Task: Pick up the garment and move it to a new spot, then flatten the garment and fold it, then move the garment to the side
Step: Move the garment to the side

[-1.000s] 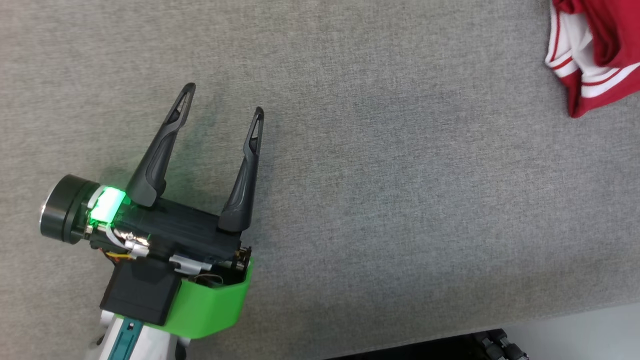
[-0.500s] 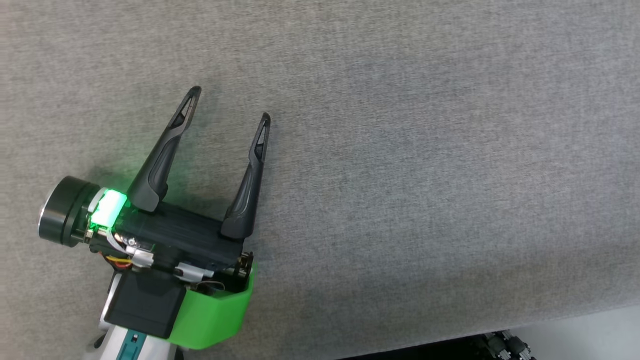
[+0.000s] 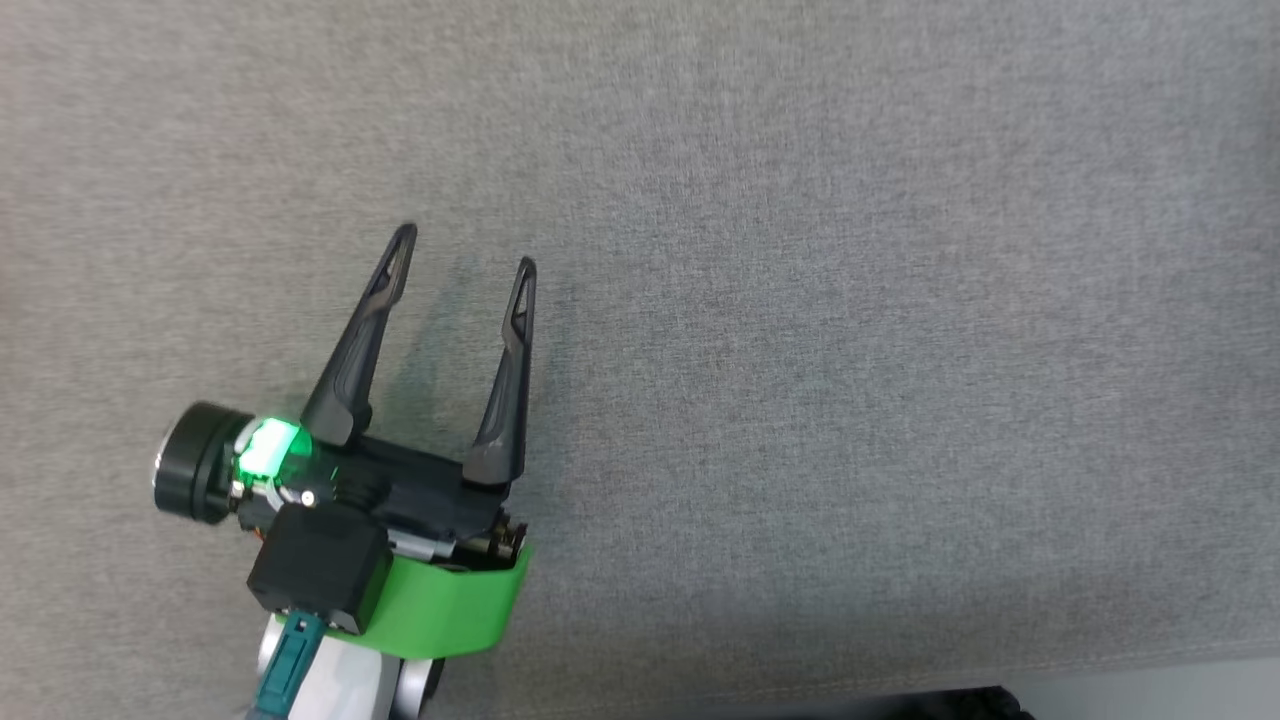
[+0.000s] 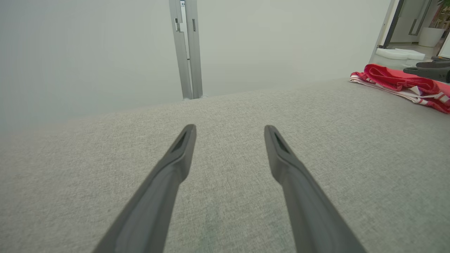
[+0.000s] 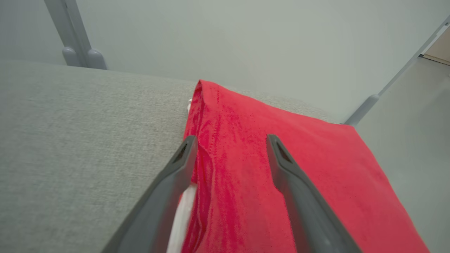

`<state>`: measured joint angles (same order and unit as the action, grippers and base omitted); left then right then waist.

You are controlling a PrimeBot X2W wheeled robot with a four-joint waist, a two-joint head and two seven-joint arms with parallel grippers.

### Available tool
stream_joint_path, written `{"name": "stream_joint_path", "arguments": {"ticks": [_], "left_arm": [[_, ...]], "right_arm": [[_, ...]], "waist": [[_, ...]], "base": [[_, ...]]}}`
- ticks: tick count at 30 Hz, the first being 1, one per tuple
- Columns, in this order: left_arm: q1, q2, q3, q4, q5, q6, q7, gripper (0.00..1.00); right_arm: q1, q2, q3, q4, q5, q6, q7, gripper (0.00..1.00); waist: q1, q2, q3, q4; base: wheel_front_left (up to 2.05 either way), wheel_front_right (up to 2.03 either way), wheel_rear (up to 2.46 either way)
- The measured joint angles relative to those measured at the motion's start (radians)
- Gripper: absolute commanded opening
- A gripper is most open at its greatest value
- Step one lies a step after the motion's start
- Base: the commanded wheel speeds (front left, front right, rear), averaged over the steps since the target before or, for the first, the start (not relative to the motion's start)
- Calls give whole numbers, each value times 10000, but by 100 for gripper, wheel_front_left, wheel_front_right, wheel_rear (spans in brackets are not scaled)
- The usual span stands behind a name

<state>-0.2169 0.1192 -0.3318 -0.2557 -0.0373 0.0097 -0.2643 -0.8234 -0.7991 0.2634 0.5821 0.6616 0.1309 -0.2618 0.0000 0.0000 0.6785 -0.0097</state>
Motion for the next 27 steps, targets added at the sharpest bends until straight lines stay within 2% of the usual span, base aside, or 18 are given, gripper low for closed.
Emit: {"name": "stream_joint_path", "arguments": {"ticks": [4,10,14,21,27], "left_arm": [[637,-192,328,518,-376,98,0,100],[1479,-502,1001,1356,-1035,82,2,100],[1992,-589,1375,2069,-1346,-88,0,100],[2661,-671,1822,2706,-1375,-316,2,100],[3121,-679,1996,2671,-1417,-313,2,100]], "right_arm": [[1398,1835,-621,-849,-1032,2,0,100],[3489,3793,-1315,-2222,-2941,0,-8,100],[4547,4982,-1402,-2771,-3603,0,-8,100],[6065,6241,-1626,-4132,-4412,0,-8,100],[7560,6755,-1822,-5020,-4667,-2,-10,100]], "waist": [[0,0,-873,148],[-1,0,-2282,300],[-1,0,-3239,369],[-1,0,-4769,415],[-1,0,-5867,447]], "base": [[0,0,0],[0,0,0],[0,0,0],[0,0,0],[0,0,0]]}}
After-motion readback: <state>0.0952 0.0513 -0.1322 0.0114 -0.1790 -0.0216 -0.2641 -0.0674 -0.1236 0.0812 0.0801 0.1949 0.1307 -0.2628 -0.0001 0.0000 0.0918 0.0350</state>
